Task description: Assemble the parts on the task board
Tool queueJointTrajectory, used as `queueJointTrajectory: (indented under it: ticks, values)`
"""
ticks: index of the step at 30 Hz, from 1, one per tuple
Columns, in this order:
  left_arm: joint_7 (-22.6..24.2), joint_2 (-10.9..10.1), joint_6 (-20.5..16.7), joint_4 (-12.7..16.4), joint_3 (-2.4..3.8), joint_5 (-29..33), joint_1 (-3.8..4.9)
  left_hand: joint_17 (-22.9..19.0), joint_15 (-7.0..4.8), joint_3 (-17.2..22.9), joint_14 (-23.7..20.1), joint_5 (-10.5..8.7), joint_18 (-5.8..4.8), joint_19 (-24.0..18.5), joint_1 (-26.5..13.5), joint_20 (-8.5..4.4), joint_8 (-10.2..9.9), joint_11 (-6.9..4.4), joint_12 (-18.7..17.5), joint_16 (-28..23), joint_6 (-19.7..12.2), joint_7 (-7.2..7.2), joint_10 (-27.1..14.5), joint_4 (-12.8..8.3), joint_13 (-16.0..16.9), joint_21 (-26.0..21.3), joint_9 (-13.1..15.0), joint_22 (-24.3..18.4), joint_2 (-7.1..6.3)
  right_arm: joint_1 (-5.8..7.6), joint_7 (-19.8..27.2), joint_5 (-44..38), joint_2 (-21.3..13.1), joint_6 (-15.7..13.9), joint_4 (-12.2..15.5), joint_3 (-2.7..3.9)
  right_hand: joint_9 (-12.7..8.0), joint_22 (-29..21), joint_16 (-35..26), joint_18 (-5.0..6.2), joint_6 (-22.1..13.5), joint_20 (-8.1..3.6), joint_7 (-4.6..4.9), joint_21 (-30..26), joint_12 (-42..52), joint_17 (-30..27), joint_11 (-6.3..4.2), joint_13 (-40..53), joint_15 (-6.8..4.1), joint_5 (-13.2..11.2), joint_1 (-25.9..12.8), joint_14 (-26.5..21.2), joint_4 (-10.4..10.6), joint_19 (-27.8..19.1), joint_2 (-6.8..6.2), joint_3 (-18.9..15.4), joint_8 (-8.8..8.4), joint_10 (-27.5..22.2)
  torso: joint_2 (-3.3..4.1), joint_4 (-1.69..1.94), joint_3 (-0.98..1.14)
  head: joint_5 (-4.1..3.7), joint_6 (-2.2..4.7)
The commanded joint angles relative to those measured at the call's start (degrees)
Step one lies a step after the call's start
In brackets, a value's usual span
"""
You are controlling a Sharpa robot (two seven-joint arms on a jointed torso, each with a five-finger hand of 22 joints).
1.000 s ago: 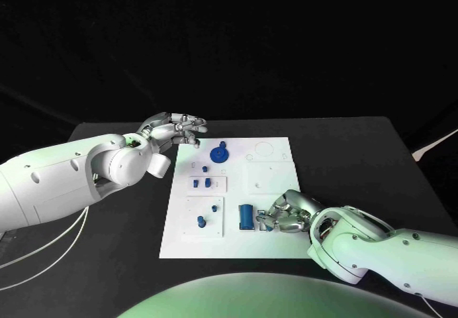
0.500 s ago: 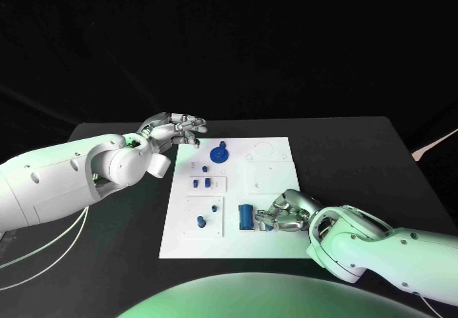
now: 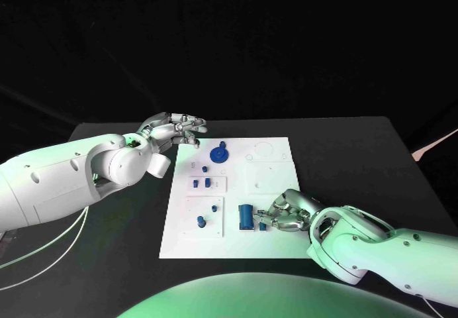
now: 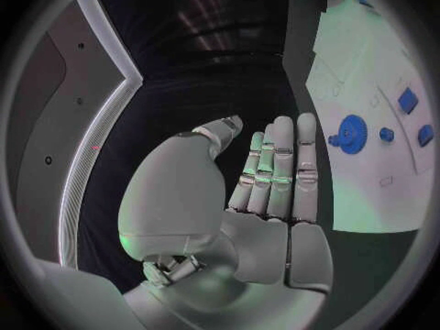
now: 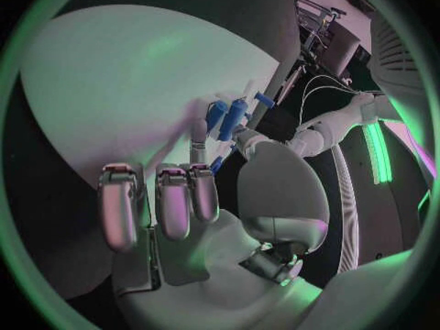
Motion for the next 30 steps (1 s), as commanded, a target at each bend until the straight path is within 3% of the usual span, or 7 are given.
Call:
queueJointTrajectory:
  ticks: [1, 12, 20, 30]
  values:
    - [0.3, 0.0, 0.7, 0.1, 0.04, -0.1, 0.03, 0.1, 0.1, -0.1, -0.3, 0.28, 0.54, 0.4, -0.1, 0.13, 0.3, 0.14, -0.4, -0.2, -0.3, -0.08, -0.4, 0.2, 0.1, -0.3, 0.0, 0.1, 0.43, -0.04, 0.3, -2.1, -0.1, 0.7, 0.3, 0.01, 0.1, 14.2, 0.2, -0.63, 0.4, -0.4, 0.14, 0.2, 0.4, 15.1, -0.43, 12.9, -0.33, 0.5, -0.6, 6.0, -0.1, 5.0, 0.34, -0.5, 0.31, 4.4, -0.01, 0.04, 0.0, -0.07, 0.0]
    - [0.3, 0.0, 0.7, 0.0, 0.04, -0.1, 0.03, 0.1, 0.1, -0.1, -0.3, 0.28, 0.54, 0.4, -0.1, 0.13, 0.3, 0.14, -0.4, -0.2, -0.3, -0.08, -0.4, 0.2, 0.1, -0.3, 0.0, 0.1, 0.43, -0.02, 0.9, -3.3, -0.8, 2.0, 0.5, 0.03, 0.3, 14.2, 0.2, -0.62, 0.2, -0.45, 0.07, 0.2, 0.2, 15.1, -0.5, 12.8, -0.39, 1.7, 1.3, 6.0, -0.4, 4.9, 0.87, 0.6, 0.12, 4.3, 0.01, 0.02, 0.02, 0.0, 0.0]
    - [0.3, 0.0, 0.7, -0.1, 0.03, -0.1, 0.03, 0.1, 0.1, -0.1, -0.3, 0.28, 0.54, 0.4, -0.1, 0.13, 0.3, 0.14, -0.4, -0.2, -0.3, -0.08, -0.4, 0.2, 0.1, -0.3, 0.0, 0.1, 0.43, -0.01, 4.4, -2.6, -1.9, 4.6, 1.1, 0.03, 0.6, 14.2, 0.2, -0.59, -0.2, -0.47, 0.11, 0.0, -0.3, 15.1, -0.48, 12.5, -0.39, -0.3, 8.2, 6.0, -1.1, 4.8, -1.4, 1.3, -0.42, 4.1, -0.02, -0.07, 0.05, -0.02, 0.0]
    - [0.3, 0.1, 0.7, -0.2, 0.01, -0.1, 0.02, 0.1, 0.09, 0.0, -0.3, 0.32, 0.54, 0.5, 0.0, 0.13, 0.3, 0.14, -0.4, -0.2, -0.3, -0.09, -0.4, 0.2, 0.1, -0.4, 0.0, 0.1, 0.53, -0.01, 5.7, -2.4, -2.8, 5.6, 1.6, 0.02, 0.7, 14.2, 0.2, -0.6, 0.0, -0.43, 0.22, 0.1, -0.3, 15.1, -0.39, 12.6, -0.33, -1.0, 8.5, 6.0, -0.5, 4.9, -1.71, 0.1, -0.5, 4.1, 0.0, 0.0, 0.07, -0.11, 0.0]
